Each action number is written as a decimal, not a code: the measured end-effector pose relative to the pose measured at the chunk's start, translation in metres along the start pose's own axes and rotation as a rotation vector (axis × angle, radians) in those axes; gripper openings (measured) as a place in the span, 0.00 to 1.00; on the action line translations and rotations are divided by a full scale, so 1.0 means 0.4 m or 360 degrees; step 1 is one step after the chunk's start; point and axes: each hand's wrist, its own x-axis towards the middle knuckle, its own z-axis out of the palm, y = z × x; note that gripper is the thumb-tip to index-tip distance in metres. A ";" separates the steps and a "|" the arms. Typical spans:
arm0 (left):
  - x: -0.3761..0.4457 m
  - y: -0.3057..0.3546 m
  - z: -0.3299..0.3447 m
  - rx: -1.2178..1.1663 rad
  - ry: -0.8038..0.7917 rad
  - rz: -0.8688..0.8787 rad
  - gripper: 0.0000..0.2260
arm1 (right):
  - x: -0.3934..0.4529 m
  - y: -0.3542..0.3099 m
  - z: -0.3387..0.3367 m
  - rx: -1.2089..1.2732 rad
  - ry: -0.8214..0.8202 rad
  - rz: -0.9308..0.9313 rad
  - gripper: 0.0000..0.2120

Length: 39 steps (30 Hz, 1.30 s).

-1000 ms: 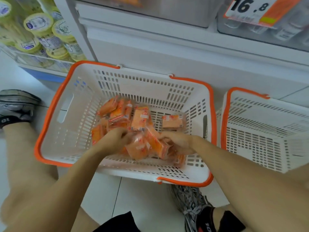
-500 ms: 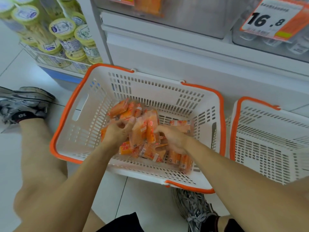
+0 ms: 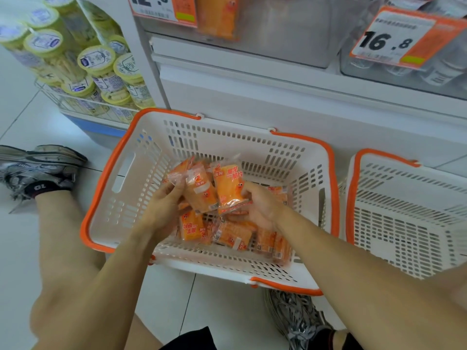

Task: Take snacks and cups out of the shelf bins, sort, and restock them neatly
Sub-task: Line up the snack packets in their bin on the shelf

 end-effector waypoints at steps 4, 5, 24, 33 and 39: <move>0.007 0.006 0.034 -0.0160 0.0262 -0.0040 0.30 | -0.004 -0.016 0.013 0.0073 -0.0164 0.0010 0.14; 0.011 0.007 0.047 -0.0187 0.0346 -0.0044 0.31 | -0.003 -0.017 0.017 0.0055 -0.0198 0.0032 0.16; 0.028 -0.038 0.075 0.0014 -0.0015 -0.0258 0.15 | 0.040 0.007 0.015 -0.0950 0.0220 -0.0171 0.27; 0.055 -0.063 0.041 0.0297 0.0078 -0.0457 0.22 | 0.039 0.020 -0.003 -0.1388 0.0204 -0.0004 0.26; 0.049 -0.079 0.007 0.0571 0.0060 -0.0624 0.18 | 0.044 0.096 -0.059 -0.1902 0.0221 0.0278 0.29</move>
